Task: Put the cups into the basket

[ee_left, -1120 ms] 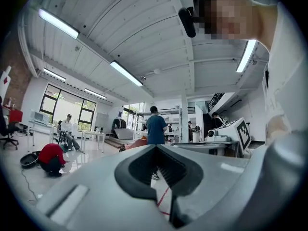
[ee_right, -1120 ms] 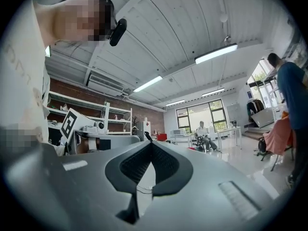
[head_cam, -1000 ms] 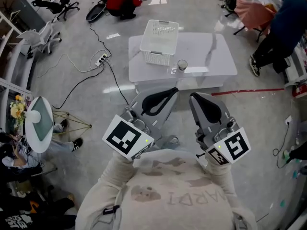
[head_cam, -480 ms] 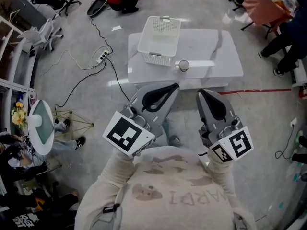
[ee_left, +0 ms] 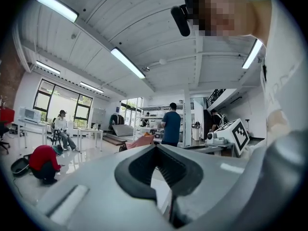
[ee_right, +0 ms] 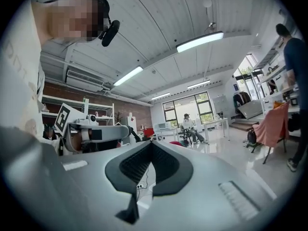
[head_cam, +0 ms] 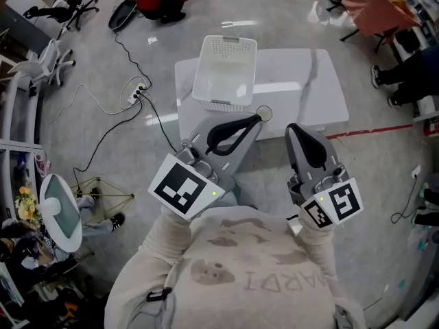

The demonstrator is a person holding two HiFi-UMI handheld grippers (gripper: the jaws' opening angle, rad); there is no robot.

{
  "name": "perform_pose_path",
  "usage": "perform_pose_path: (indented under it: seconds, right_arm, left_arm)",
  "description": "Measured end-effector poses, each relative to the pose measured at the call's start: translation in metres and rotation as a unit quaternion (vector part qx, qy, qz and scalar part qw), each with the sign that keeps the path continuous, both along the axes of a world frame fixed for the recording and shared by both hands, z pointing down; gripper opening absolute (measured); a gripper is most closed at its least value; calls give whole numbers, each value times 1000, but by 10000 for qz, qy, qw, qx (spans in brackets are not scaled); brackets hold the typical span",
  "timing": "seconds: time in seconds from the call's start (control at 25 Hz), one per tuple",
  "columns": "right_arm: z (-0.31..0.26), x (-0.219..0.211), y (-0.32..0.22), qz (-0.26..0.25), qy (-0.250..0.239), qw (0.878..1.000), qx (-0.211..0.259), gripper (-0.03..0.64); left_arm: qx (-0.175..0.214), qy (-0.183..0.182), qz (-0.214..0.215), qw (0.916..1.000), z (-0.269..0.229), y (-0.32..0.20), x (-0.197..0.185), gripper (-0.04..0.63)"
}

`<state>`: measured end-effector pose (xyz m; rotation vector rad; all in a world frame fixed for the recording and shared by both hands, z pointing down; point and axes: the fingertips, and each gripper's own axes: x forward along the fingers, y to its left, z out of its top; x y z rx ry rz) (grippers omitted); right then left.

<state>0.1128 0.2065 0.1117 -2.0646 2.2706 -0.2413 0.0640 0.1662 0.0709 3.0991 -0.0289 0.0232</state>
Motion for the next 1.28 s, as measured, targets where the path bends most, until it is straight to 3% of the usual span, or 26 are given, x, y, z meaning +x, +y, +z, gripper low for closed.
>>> perform_pose_path:
  seconds: [0.36,0.76,1.0,1.28]
  right_arm:
    - [17,18,-99,453,88,9985,-302,25]
    - [71,69,-133,731,110,9904,-1166,25]
    - [143,109,-144,639,-32,9778,-1997,29]
    - [249,149,-142,735,-438,9503,-2993,49]
  left_arm:
    - [9,86,330,9994,4,-99,7,0]
    - [-233,205,288,9991,28,-140,32,0]
    - [-103,106,115,9998,55,-154,58,0]
    - [-152,-148,77,9997,102,-165,98,0]
